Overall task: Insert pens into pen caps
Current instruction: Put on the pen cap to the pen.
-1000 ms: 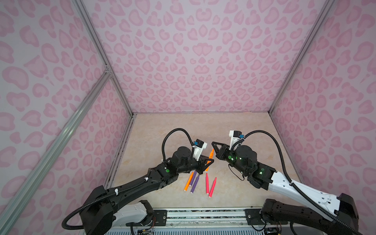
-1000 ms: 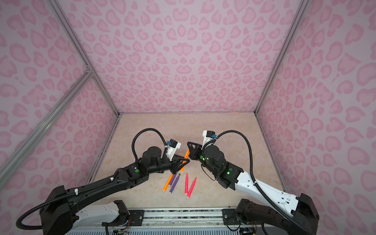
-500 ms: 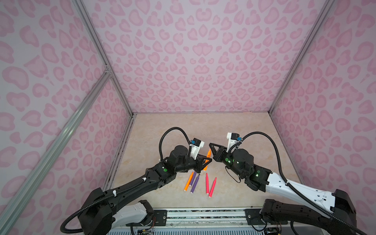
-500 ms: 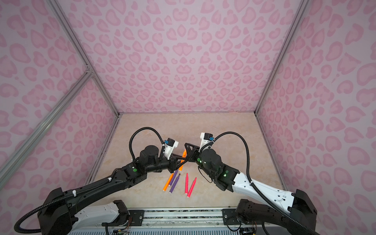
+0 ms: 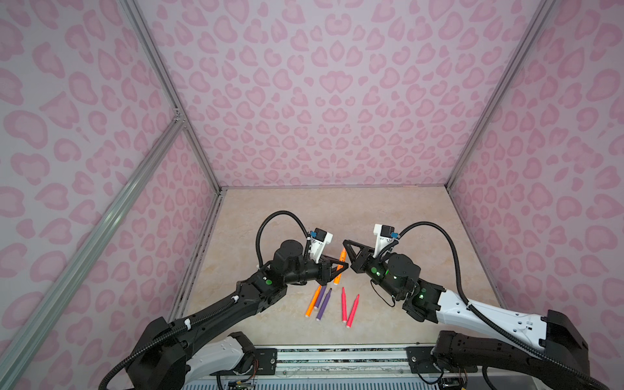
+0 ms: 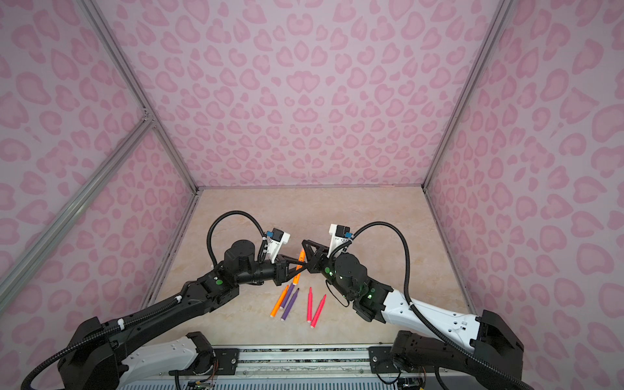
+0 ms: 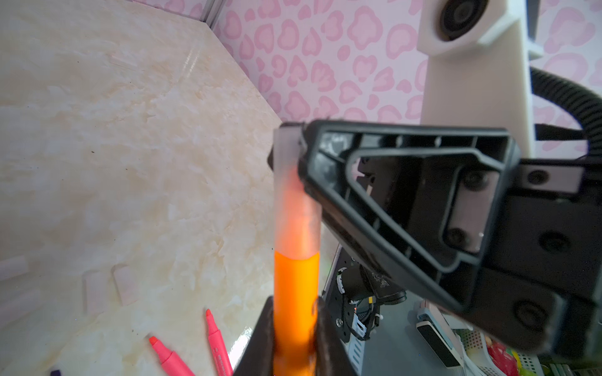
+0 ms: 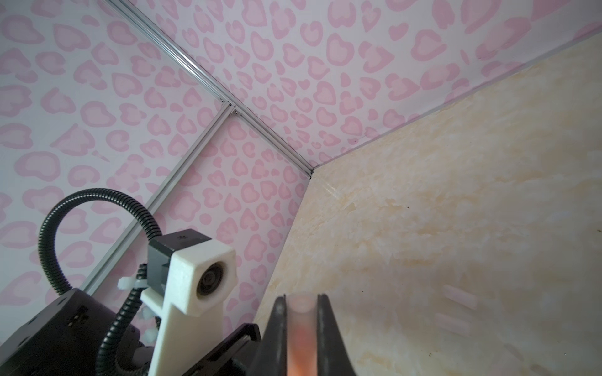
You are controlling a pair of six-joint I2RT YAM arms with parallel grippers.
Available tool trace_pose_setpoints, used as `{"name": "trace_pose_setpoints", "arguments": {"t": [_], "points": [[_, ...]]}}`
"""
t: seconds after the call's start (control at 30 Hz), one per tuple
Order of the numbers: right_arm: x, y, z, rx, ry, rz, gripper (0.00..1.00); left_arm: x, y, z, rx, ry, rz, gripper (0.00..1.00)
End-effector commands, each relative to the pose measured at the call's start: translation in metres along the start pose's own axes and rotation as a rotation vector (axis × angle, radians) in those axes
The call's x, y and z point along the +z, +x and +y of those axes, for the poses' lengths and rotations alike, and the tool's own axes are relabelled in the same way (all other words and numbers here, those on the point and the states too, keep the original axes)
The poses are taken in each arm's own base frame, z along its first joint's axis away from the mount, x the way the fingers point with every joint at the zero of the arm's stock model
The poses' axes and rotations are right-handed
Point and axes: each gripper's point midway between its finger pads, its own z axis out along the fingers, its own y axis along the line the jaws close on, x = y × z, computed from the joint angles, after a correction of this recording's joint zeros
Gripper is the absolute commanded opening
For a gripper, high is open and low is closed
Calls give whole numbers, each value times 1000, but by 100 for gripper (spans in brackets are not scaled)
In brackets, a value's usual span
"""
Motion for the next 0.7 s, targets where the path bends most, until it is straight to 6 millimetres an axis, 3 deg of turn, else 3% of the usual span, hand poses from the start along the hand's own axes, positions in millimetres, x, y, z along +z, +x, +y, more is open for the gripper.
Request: {"name": "trace_pose_setpoints", "arguments": {"t": [0.0, 0.37, 0.47, 0.6, 0.67], "points": [[-4, 5, 23, -10, -115, 42, 0, -4, -23, -13, 27, 50, -83, 4], [-20, 25, 32, 9, -201, 84, 0, -13, -27, -22, 47, 75, -99, 4], [-21, 37, 37, -21, -175, 89, 0, -15, -29, -11, 51, 4, -116, 4], [-18, 53, 25, -24, -80, 94, 0, -24, -35, 15, 67, -169, -155, 4], [-15, 63, 30, -44, -107, 112, 0, -26, -35, 10, 88, -151, -155, 4]]}}
